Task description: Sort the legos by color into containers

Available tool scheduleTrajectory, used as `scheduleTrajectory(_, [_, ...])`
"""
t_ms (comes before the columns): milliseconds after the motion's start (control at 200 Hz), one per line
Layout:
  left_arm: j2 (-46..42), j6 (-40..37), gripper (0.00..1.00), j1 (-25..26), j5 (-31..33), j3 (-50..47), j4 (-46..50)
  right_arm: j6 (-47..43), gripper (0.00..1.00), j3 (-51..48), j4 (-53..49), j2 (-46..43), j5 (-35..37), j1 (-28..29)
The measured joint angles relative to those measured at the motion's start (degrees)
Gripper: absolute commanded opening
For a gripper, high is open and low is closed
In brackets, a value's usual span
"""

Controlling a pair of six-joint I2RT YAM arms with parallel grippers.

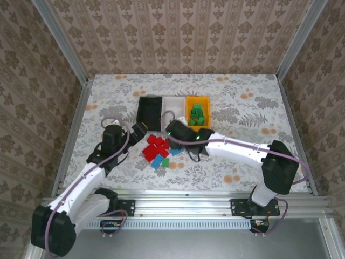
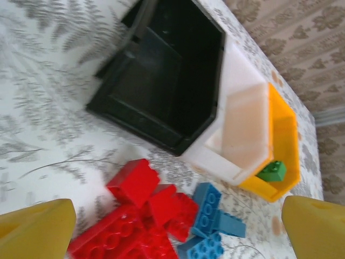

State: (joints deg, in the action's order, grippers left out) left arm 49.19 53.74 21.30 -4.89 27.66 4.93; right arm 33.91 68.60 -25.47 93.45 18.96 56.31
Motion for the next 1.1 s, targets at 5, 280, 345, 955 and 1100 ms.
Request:
scheduleTrajectory(5, [-0.13,0.0,1.0,-0.07,0.02,-0.11,0.07,0.35,0.48,-0.07,-0.02,0.2,-0.17,0.48])
scheduleTrajectory(280, [-6.78,0.74,1.0,-2.27,0.87,-5.11,3.26,9.25,0.56,-0.39,-0.48,10.8,-3.23,6.99])
scheduleTrajectory(345, [-7.19,0.92,1.0,-2.27,0.9,-5.2,3.37,9.97,0.57,-0.02,-1.18,13.22,-3.89,7.28])
scheduleTrajectory(955, [-6.56,1.57,1.0,-2.38,1.07,-5.2,3.34,11.04,0.63,4.92,-2.1,19.12,-5.88,7.19])
scheduleTrajectory(1100, [-6.56,1.57,1.0,-2.67,1.07,-5.2,3.34,10.84,0.64,4.98,-1.33,19.12,-6.01,6.38])
